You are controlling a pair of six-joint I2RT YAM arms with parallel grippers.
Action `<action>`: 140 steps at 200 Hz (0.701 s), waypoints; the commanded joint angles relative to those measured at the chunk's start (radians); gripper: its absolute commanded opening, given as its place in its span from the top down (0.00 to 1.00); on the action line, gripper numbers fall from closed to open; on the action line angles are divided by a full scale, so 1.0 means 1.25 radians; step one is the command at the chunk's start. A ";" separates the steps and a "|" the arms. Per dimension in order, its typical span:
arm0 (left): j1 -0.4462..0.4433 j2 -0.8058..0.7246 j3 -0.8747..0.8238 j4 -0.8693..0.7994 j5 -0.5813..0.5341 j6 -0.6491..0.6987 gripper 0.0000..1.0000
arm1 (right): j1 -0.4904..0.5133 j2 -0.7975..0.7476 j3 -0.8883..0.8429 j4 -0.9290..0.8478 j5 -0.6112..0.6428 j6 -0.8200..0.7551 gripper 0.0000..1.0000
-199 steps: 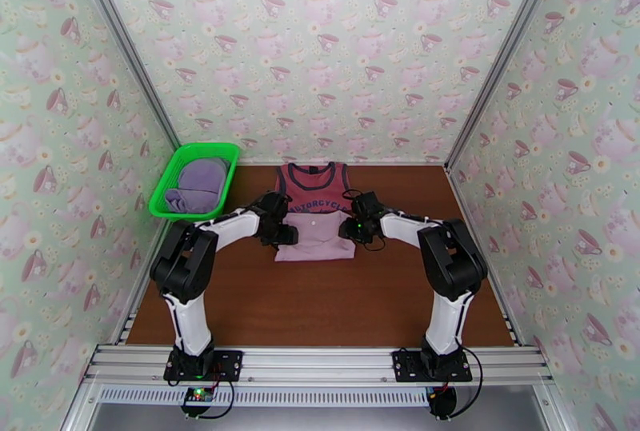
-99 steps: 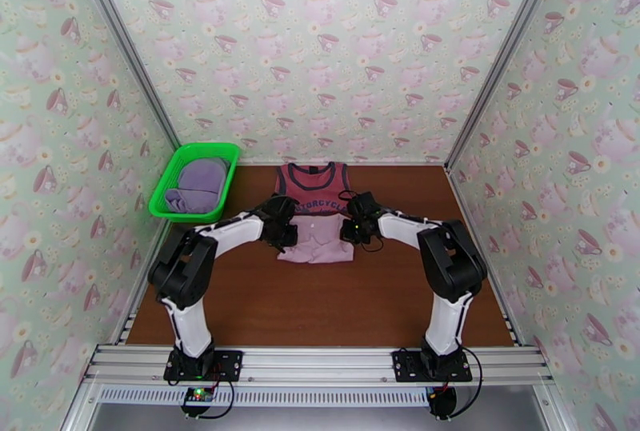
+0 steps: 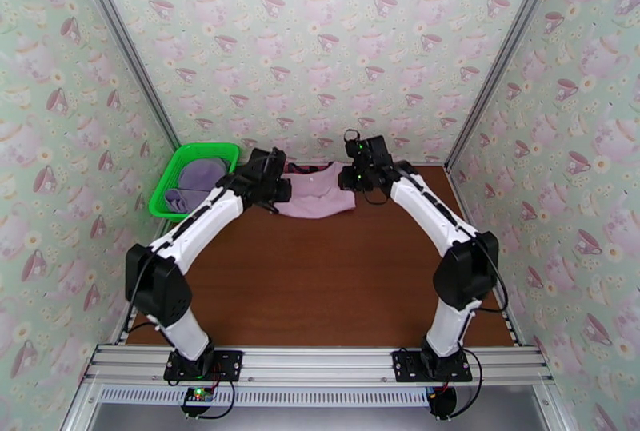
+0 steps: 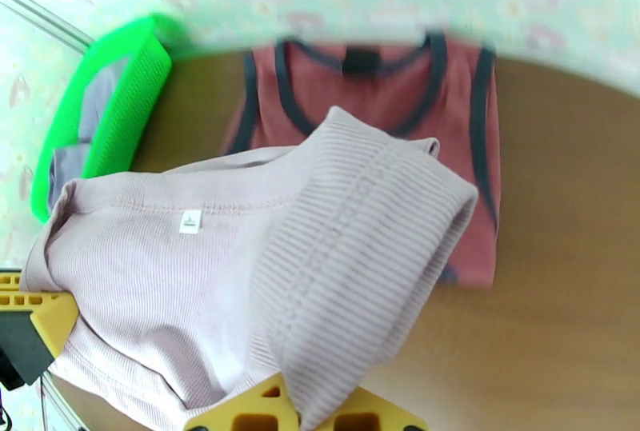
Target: Fold and stack the mixed laundry pile
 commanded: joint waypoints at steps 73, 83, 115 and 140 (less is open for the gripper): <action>0.082 0.479 0.436 -0.042 -0.012 0.076 0.95 | -0.066 0.558 0.548 -0.118 -0.052 -0.023 1.00; 0.086 0.516 0.451 -0.037 -0.013 0.074 0.95 | -0.075 0.581 0.547 -0.093 -0.060 -0.013 1.00; 0.104 0.602 0.493 -0.045 -0.010 0.058 0.78 | -0.085 0.614 0.521 -0.033 -0.070 -0.004 0.83; 0.118 0.615 0.495 -0.045 0.009 0.042 0.51 | -0.085 0.589 0.479 0.017 -0.073 -0.013 0.63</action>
